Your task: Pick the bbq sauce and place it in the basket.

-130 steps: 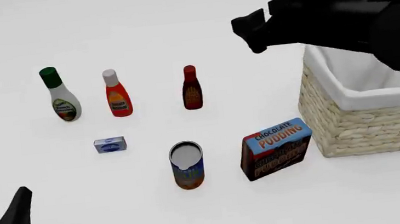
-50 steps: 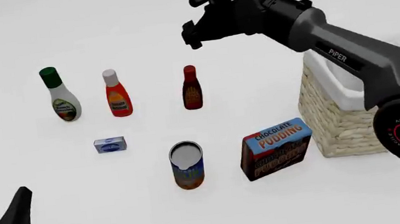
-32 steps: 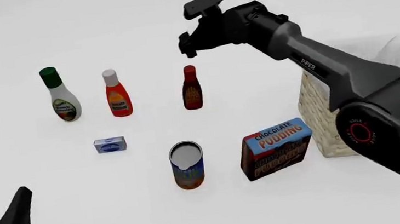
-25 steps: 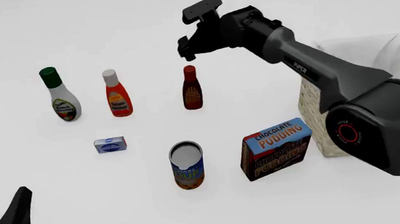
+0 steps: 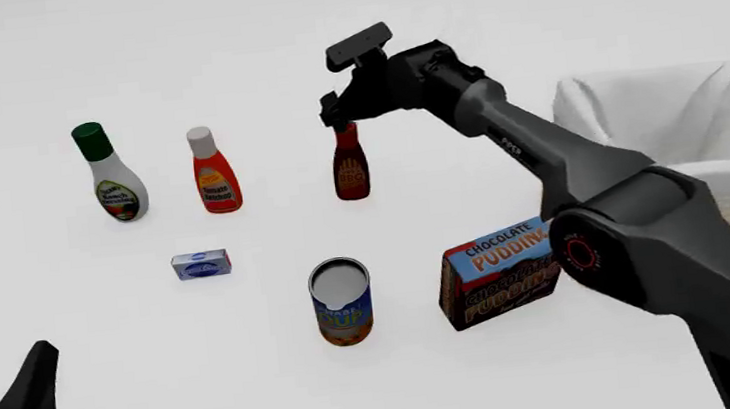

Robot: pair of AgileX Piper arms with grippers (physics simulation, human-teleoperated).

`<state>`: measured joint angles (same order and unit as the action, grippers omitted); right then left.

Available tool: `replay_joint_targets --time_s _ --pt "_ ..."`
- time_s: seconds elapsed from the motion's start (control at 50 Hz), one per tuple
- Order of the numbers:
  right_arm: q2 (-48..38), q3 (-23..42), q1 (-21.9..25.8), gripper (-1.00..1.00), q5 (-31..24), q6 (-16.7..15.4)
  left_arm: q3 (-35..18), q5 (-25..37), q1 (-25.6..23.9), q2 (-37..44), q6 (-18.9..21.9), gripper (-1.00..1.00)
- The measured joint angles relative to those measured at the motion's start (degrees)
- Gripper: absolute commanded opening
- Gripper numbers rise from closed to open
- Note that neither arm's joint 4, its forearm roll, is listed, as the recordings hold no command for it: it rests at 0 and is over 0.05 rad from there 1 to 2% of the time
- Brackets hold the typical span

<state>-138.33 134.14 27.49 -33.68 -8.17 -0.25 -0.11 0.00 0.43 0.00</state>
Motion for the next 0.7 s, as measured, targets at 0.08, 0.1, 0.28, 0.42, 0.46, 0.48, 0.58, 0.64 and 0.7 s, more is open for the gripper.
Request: replay_joint_targets --time_s 0.08,0.1,0.28,0.42,0.46,0.48,0.58,0.64,0.7 --pt "-0.9 0.7 0.1 1.00 -0.2 0.0 0.0 0.0 0.0 0.0 0.0 1.00" --pt "-1.1 0.8 0.2 1.00 -0.2 0.0 0.0 0.0 0.0 0.0 0.0 1.00" --pt "-2.7 1.9 0.5 1.00 -0.5 0.1 0.0 0.0 0.0 0.0 0.0 1.00" --pt "-3.8 2.4 0.7 1.00 -0.5 0.2 0.0 0.0 0.0 0.0 0.0 1.00" --pt "-4.0 2.6 0.7 1.00 -0.5 0.2 0.0 0.0 0.0 0.0 0.0 1.00" --pt "-4.2 2.7 0.8 1.00 -0.5 0.1 0.0 0.0 0.0 0.0 0.0 1.00" --pt "-5.0 3.3 0.8 1.00 -0.8 0.1 0.0 0.0 0.0 0.0 0.0 1.00" --pt "-5.5 3.8 0.8 1.00 -0.9 0.0 0.0 0.0 0.0 0.0 0.0 1.00" --pt "-5.8 3.9 0.8 1.00 -0.9 0.0 0.0 0.0 0.0 0.0 0.0 1.00"
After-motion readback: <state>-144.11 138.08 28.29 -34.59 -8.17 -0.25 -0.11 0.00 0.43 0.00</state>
